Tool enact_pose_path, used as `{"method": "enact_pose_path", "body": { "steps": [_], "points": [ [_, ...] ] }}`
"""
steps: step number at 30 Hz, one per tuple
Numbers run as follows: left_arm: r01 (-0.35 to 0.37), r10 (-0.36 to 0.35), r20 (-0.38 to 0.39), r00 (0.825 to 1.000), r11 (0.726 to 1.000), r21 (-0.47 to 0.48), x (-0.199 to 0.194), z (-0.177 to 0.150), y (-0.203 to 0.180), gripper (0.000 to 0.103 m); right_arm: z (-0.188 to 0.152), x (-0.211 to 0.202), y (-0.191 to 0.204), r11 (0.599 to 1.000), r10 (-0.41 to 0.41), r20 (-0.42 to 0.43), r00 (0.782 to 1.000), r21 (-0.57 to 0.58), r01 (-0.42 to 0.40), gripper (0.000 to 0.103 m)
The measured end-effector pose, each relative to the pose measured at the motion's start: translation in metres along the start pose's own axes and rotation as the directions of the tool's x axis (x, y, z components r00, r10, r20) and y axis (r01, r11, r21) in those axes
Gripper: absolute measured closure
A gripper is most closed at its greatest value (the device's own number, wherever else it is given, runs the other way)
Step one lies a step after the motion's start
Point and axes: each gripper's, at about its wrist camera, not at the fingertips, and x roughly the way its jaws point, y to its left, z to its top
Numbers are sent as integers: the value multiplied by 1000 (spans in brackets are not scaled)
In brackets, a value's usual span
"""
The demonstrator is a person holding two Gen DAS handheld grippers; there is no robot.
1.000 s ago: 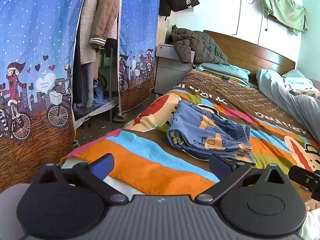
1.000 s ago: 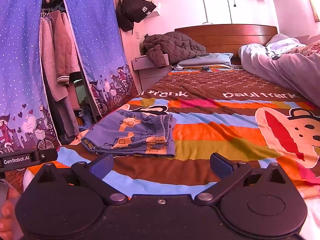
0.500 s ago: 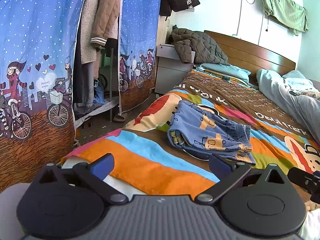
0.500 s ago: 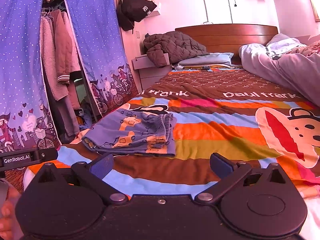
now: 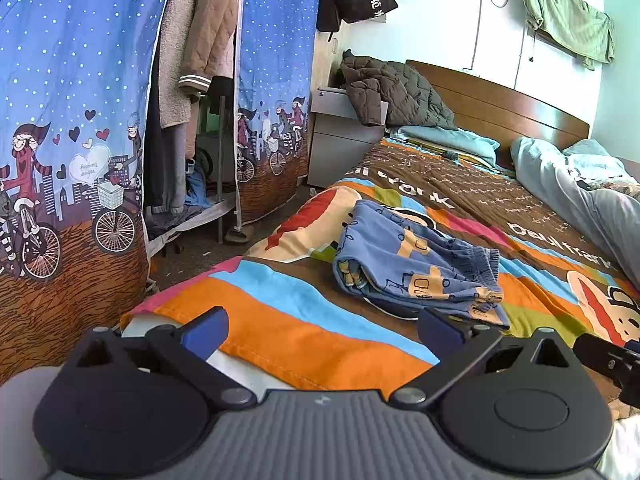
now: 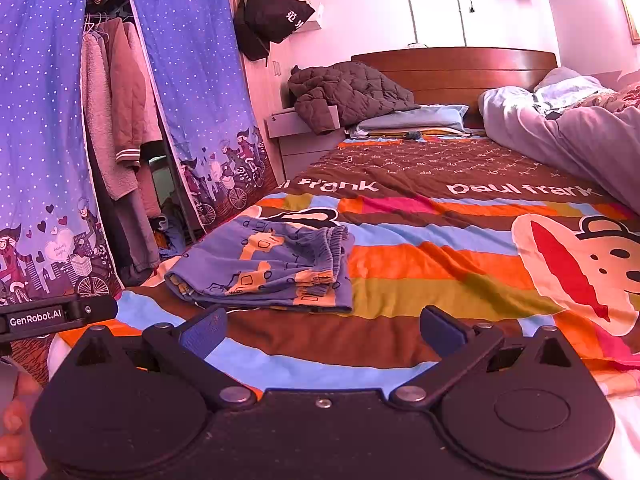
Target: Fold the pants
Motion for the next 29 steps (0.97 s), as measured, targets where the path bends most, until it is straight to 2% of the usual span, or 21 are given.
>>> {"method": "enact_pose_path", "body": {
  "steps": [7,17,29],
  "points": [
    [-53,54,-23,998,998,23,3,-1,-3,0,-1,0,1,1000,1,-2,1000,-2,-1,1],
    [-63,63,-9,998,997,53,2,0,-5,0,-1,-2,3,1000,7,6,1000,-18,-7,1],
    [-79,78,17,997,987,137,4,-2,-15,0,2,-3,-1,1000,3,4,1000,-7,-3,1]
  ]
}}
